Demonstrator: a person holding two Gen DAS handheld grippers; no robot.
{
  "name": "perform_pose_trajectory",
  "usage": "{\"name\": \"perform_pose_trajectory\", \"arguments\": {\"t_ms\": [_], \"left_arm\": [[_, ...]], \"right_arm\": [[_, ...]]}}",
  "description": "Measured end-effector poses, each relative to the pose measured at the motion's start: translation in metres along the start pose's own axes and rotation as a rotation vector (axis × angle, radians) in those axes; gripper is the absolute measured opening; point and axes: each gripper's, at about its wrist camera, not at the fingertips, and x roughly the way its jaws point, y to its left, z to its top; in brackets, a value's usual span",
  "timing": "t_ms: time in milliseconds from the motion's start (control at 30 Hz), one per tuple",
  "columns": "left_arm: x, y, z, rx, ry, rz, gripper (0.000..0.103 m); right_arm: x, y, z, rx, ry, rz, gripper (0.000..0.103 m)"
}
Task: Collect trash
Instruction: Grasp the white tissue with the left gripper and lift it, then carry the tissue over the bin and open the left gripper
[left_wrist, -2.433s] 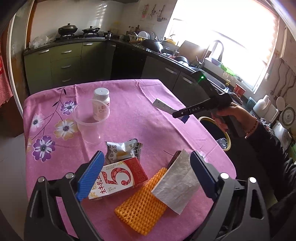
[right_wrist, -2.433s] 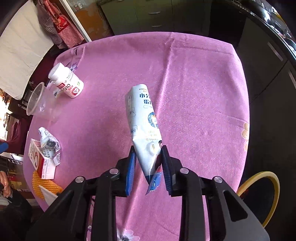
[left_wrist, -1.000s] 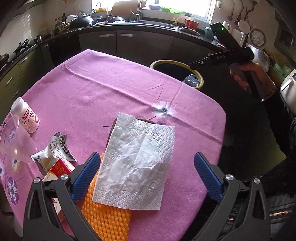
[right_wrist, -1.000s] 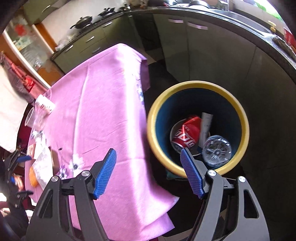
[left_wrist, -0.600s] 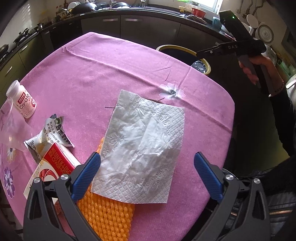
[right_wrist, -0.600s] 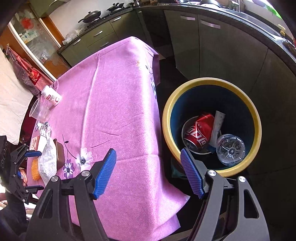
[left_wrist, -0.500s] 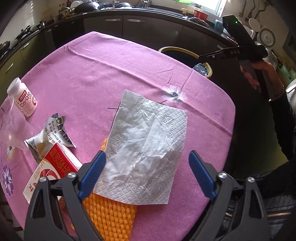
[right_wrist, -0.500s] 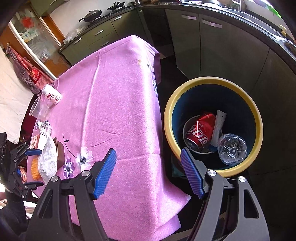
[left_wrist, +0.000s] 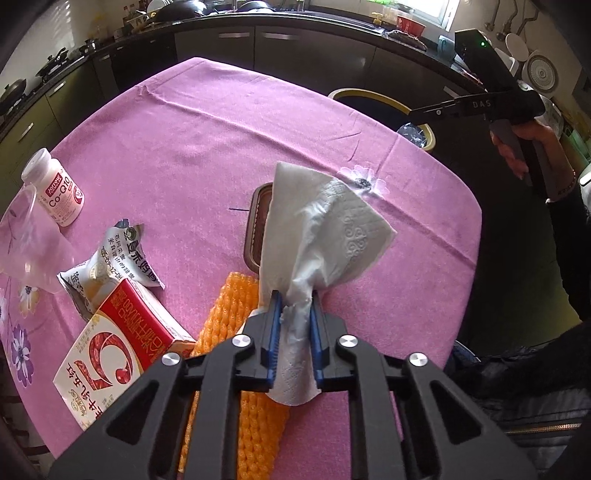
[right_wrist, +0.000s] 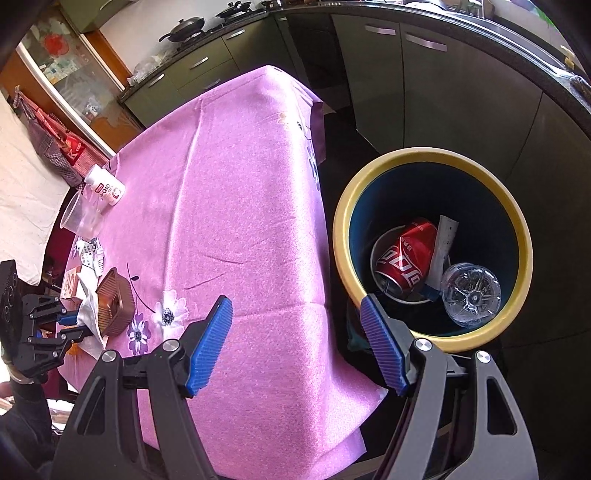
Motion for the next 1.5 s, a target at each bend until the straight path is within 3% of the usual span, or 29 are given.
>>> {"name": "perform_pose_trajectory", "arguments": {"t_ms": [267,500,733,900,1167,1367,1500], "left_arm": [[-0.043,0.011,0.007,-0.052,-0.085,-0.061,0.011],[-0.072,0.009,0.024,-0.051,-0.149,-0.066,0.009],[-0.062,-0.03,0.072,0.079,-0.138,-0.08,0.009],[-0.029,-0.072,0.13,0.181,-0.108,-0.133,0.009],[0.072,-0.131,0.242,0.238,0.026,-0.203,0.009],[0.154,-0.162,0.291,0.248,0.084,-0.129,0.009],[0.188,-0.17,0.31,0.242,0.111,-0.097,0.009]], "right_arm": [[-0.001,0.001,-0.001,-0.009,0.002,0.004,0.071],[-0.001,0.001,-0.002,-0.014,0.002,0.008,0.071],[-0.021,-0.01,-0.006,-0.005,-0.028,-0.033,0.071],[-0.051,-0.034,-0.02,0.031,-0.087,-0.086,0.071],[-0.088,-0.086,-0.054,0.126,-0.145,-0.131,0.071],[-0.096,-0.12,-0.076,0.201,-0.149,-0.135,0.071],[-0.096,-0.137,-0.086,0.236,-0.147,-0.13,0.071]]}}
